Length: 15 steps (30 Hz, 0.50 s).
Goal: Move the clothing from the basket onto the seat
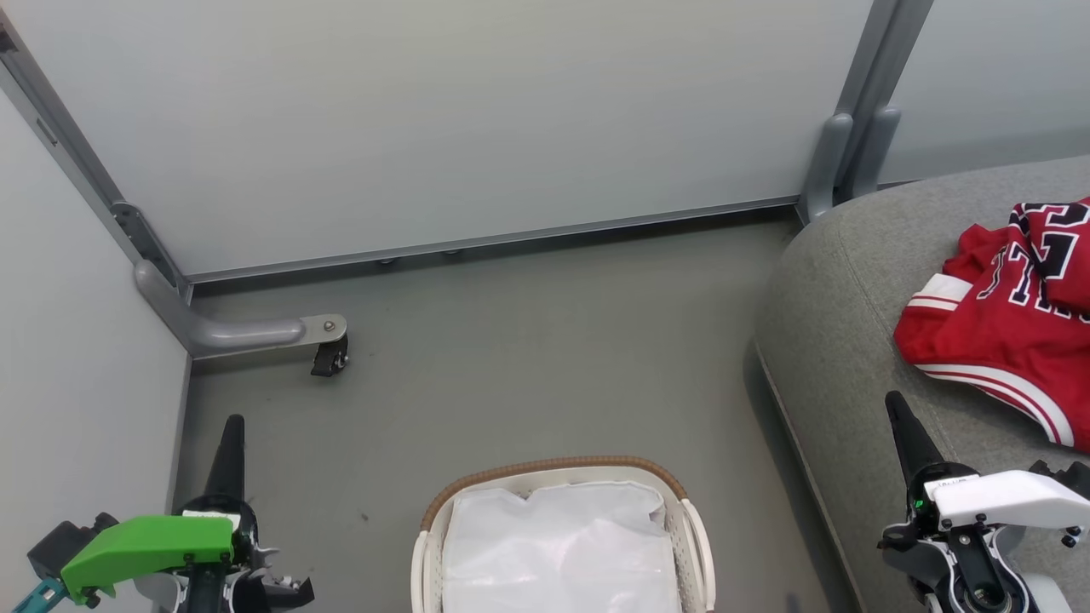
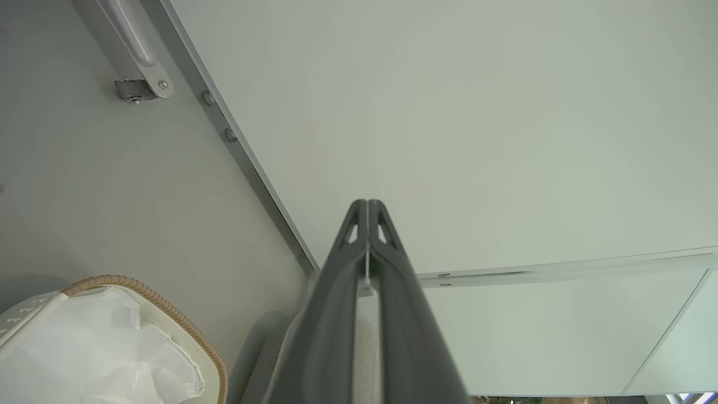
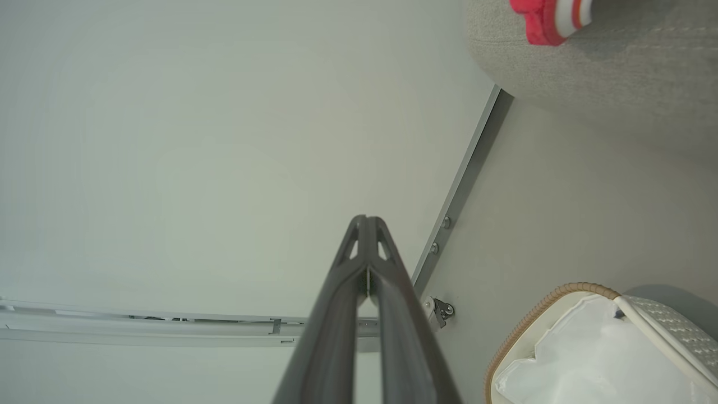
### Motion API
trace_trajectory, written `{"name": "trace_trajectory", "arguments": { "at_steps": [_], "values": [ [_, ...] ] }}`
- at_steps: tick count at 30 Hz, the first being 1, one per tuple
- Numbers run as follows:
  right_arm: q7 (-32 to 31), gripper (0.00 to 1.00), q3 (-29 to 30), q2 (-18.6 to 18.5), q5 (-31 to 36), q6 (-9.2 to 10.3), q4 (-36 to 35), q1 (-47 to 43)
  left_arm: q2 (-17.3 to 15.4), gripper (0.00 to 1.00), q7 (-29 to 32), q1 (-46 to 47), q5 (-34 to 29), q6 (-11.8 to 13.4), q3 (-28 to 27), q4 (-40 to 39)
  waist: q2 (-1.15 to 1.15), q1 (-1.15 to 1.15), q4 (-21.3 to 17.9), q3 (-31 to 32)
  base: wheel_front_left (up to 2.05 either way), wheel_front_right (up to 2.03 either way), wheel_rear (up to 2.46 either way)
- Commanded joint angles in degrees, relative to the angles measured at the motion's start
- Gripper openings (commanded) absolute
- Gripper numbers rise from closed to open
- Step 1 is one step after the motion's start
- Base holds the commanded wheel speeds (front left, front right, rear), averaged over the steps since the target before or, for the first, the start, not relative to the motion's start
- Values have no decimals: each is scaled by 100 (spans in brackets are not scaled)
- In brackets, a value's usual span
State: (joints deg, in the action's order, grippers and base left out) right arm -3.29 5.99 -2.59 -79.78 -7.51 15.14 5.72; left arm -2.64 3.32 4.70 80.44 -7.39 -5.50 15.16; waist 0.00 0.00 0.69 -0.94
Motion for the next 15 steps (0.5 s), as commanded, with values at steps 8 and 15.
{"name": "trace_trajectory", "arguments": {
  "at_steps": [8,15],
  "values": [
    [-128,0,30,-38,-455,3,-73,74,-44,0,117,143,443,-15,-55,-69,0,0,-20,22,0,0,0],
    [-202,0,43,-41,-741,3,-90,72,-45,0,195,147,706,-16,-78,-90,0,0,-35,39,0,0,0]
  ]
}}
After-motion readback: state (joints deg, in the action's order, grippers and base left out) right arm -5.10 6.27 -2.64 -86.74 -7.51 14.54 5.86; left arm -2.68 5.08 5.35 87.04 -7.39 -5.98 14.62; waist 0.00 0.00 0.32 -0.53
